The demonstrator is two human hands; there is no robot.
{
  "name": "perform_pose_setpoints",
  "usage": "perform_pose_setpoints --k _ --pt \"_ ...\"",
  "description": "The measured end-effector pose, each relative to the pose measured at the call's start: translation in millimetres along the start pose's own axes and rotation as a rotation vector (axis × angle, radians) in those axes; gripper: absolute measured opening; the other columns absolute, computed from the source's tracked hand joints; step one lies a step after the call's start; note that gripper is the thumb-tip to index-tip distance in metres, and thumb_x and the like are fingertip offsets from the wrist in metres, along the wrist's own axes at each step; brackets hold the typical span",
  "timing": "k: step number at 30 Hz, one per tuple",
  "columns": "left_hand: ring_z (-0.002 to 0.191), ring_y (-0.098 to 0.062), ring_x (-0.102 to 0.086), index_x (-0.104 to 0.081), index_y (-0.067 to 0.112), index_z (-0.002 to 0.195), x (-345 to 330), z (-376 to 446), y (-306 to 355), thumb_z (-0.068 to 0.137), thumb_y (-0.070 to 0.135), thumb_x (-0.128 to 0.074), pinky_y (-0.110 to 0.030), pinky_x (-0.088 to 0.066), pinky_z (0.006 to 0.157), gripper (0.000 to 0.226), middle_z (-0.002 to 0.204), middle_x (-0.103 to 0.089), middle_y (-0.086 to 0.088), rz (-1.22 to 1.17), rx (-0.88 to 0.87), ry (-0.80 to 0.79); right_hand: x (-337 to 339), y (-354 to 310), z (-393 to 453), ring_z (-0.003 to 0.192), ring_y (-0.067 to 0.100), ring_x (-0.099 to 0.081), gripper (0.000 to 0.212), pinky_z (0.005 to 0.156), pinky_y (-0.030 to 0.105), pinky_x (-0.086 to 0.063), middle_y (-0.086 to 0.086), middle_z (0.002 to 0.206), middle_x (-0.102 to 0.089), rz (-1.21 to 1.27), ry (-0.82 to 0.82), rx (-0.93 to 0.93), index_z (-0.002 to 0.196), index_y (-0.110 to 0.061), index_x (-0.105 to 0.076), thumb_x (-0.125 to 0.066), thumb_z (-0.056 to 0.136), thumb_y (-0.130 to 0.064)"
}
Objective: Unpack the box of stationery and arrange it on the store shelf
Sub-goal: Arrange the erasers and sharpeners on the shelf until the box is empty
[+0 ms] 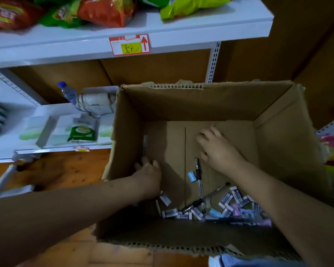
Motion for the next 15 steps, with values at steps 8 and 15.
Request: perform_pose_setpoints --k 8,15 --pt "0.118 -0.026 -0.049 -0.046 0.024 0.117 18.0 -13.8 11.3 0.081 0.018 -0.075 -0.029 -0.048 0.098 0.047 0.140 -0.023 -0.009 -0.421 -0.274 0.076 -16.3 -60.2 -30.9 0.118 0.022 -0.038 0.041 0.095 0.039 -0.043 -0.002 0.119 -0.050 0.155 -0.154 0.234 0.128 -0.024 -0.049 -0.061 0.089 -0.031" --pt "0.096 -0.012 -0.065 -0.047 0.020 0.130 37.6 -5.2 30.0 0.089 0.002 -0.064 -0.018 -0.055 0.069 0.048 0.114 -0.061 -0.002 -0.619 -0.503 0.003 -12.1 -36.9 -42.9 0.098 0.022 -0.056 0.010 0.090 0.035 -0.048 0.002 0.097 -0.061 -0.024 -0.598 0.076 0.096 -0.019 -0.063 -0.059 0.094 -0.028"
Point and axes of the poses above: each hand's wrist, its own z-axis towards the middle knuckle, its own x-axis out of the back of the hand, y = z × x, the point moved 6 cm from there along z, towards the middle knuckle
